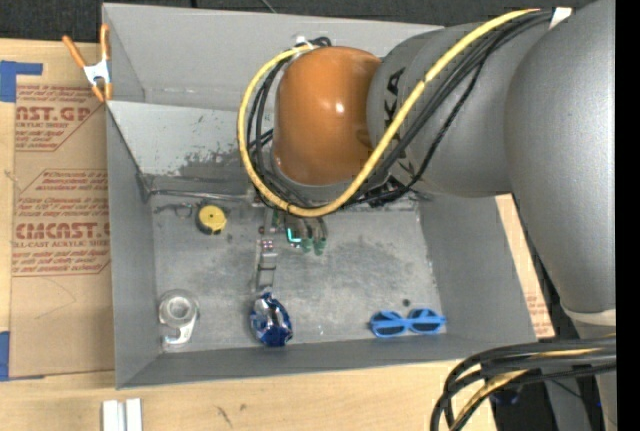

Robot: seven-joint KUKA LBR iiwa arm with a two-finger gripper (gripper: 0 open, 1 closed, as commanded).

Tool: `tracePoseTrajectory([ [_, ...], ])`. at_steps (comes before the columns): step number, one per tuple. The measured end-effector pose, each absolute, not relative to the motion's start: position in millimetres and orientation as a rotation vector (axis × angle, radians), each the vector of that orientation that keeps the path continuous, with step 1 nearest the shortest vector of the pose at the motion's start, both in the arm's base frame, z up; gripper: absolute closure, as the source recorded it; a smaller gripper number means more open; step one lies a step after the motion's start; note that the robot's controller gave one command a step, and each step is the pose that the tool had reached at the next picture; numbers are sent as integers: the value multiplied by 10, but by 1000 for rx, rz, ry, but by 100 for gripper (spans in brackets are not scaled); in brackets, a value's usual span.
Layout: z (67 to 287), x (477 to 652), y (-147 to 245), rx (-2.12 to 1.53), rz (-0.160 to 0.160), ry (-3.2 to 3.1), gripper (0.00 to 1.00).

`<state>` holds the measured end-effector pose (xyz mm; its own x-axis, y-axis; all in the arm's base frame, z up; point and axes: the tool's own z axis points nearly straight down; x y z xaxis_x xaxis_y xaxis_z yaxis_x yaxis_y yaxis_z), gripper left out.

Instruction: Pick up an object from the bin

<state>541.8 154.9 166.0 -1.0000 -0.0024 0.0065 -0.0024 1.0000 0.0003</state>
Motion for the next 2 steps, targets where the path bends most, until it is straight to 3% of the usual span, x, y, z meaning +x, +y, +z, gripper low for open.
tracePoseTrajectory([
  [1,831,5193,1209,332,-5,-3121,0],
  [2,749,4872,1164,863,-2,-3042,0],
])
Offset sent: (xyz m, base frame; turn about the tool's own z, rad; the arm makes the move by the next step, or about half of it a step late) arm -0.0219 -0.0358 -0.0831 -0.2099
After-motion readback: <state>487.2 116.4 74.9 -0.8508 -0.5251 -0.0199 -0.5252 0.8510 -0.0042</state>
